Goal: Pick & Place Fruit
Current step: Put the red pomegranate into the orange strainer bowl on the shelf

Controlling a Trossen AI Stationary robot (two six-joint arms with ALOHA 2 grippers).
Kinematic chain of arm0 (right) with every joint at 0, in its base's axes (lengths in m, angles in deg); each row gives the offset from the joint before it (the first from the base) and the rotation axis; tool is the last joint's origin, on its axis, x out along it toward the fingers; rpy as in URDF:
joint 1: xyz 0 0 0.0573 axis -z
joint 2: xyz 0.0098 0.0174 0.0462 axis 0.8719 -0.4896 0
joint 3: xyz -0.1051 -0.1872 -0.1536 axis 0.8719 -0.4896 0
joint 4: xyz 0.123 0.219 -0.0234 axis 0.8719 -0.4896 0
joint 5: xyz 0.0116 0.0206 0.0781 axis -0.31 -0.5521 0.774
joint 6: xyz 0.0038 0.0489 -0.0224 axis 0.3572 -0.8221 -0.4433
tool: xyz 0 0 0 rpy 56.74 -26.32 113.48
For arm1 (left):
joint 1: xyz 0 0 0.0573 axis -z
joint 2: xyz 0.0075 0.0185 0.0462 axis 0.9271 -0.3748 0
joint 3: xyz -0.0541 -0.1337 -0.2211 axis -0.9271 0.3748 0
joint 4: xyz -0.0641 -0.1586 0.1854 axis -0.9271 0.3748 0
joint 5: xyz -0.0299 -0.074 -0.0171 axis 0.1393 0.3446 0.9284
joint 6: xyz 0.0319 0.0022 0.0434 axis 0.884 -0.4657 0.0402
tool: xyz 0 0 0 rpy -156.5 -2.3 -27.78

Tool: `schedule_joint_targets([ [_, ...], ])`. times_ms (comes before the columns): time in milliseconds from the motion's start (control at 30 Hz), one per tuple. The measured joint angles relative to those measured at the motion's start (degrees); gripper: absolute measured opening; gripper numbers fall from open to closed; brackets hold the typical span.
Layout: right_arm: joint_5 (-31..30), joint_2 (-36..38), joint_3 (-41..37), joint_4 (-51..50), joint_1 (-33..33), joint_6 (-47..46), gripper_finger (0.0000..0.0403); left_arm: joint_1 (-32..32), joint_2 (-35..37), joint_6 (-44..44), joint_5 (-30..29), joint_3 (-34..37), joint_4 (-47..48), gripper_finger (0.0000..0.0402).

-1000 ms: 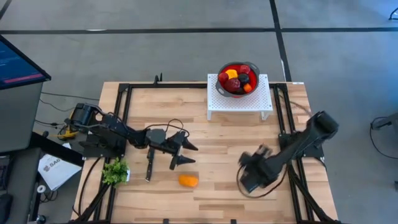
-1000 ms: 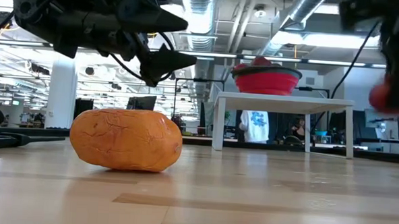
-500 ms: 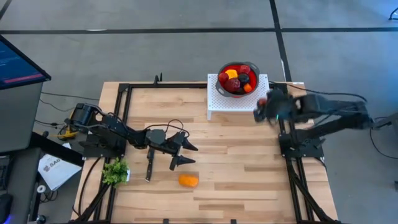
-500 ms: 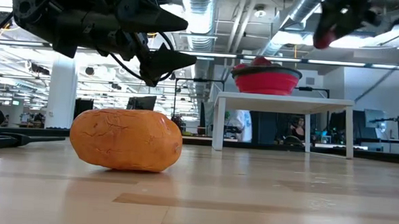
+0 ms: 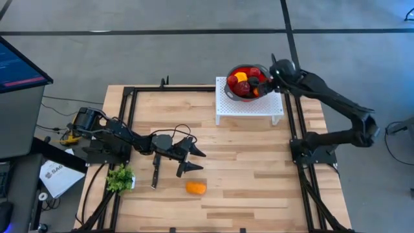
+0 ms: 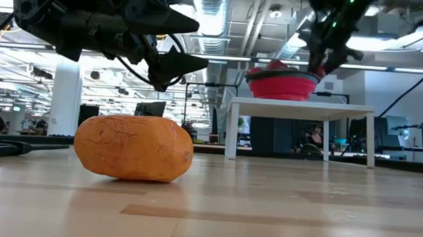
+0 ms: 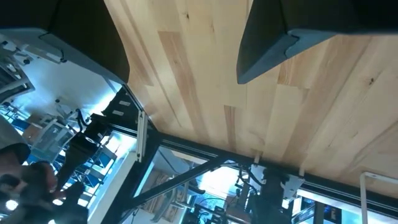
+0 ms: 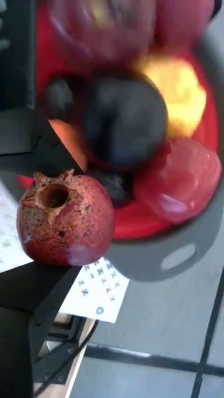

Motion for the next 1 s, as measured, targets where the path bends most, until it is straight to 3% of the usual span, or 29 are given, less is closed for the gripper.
schedule_joint_targets([
  [233, 0.43, -4.16, 0.01, 2.24, 1.4, 1.84, 0.0197, 0.0, 0.0, 0.0, 0.0, 0.0, 0.0, 0.029],
  [1000, 0.39, -4.23, 1.31, 4.34, 1.53, 4.86, 0.0223, 0.0, 0.0, -0.02, 0.04, 0.0, 0.09, 0.029],
])
